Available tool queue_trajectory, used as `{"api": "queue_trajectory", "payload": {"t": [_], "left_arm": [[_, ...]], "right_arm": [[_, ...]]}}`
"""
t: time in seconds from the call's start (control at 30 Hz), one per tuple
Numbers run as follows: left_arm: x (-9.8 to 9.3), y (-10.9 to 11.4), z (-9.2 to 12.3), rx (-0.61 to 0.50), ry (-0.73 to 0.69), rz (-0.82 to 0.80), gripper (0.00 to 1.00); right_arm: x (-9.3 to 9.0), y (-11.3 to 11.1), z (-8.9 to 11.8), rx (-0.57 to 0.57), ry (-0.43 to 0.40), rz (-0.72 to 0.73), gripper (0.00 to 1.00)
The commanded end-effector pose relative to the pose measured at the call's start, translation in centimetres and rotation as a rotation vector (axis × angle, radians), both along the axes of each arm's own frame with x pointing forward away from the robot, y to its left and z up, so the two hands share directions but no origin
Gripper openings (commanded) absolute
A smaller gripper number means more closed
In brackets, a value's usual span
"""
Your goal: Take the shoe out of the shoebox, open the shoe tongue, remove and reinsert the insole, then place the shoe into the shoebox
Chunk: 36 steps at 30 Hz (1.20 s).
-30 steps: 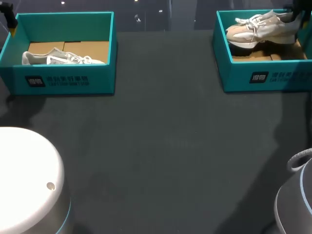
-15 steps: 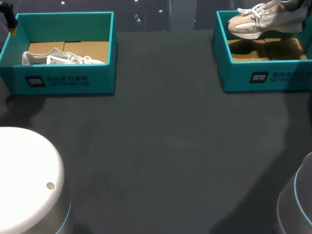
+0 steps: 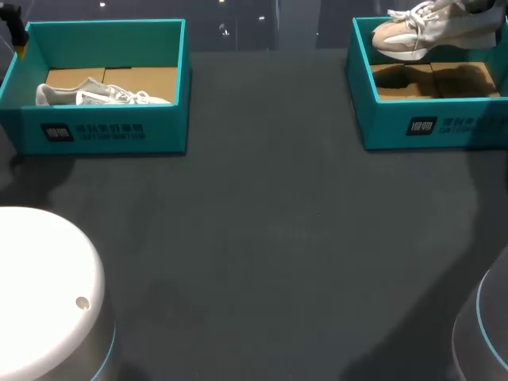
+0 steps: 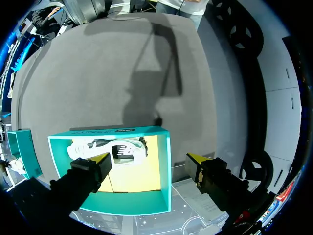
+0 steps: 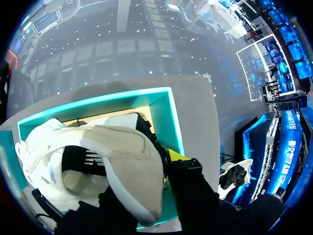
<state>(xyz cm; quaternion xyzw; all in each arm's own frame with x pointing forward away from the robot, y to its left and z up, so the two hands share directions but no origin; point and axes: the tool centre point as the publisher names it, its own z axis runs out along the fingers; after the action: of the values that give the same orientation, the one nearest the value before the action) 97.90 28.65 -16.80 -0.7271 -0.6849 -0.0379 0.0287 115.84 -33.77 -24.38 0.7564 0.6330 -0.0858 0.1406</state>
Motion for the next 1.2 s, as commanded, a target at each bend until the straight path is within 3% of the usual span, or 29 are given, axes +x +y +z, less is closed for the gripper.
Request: {"api": "queue_trajectory", "payload": {"t": [0.03, 0.3, 0.47, 0.93, 1.07, 1.2], "left_arm": [[0.0, 0.0, 0.1, 0.002, -0.001, -0.001, 1.00], [0.0, 0.0, 0.1, 0.002, -0.001, -0.001, 1.00], [0.0, 0.0, 0.1, 0.002, -0.001, -0.001, 1.00], [0.0, 0.0, 0.1, 0.002, -0.001, -0.001, 1.00], [0.0, 0.0, 0.1, 0.002, -0.001, -0.001, 1.00], [0.0, 0.0, 0.1, 0.002, -0.001, -0.001, 1.00]], "right_arm": [[-0.3, -0.4, 1.1, -0.002, -0.010, -0.028, 0.00], [-2.0, -3.0, 5.8, -0.049, -0.035, -0.093, 0.00], [-3.0, -3.2, 8.2, -0.067, -0.042, -0.093, 0.00], [-8.3, 0.9, 13.7, -0.030, -0.113, -0.021, 0.00], [-11.0, 2.0, 16.7, -0.043, -0.136, -0.024, 0.00], [-13.6, 3.7, 18.3, -0.070, -0.150, -0.018, 0.00]]}}
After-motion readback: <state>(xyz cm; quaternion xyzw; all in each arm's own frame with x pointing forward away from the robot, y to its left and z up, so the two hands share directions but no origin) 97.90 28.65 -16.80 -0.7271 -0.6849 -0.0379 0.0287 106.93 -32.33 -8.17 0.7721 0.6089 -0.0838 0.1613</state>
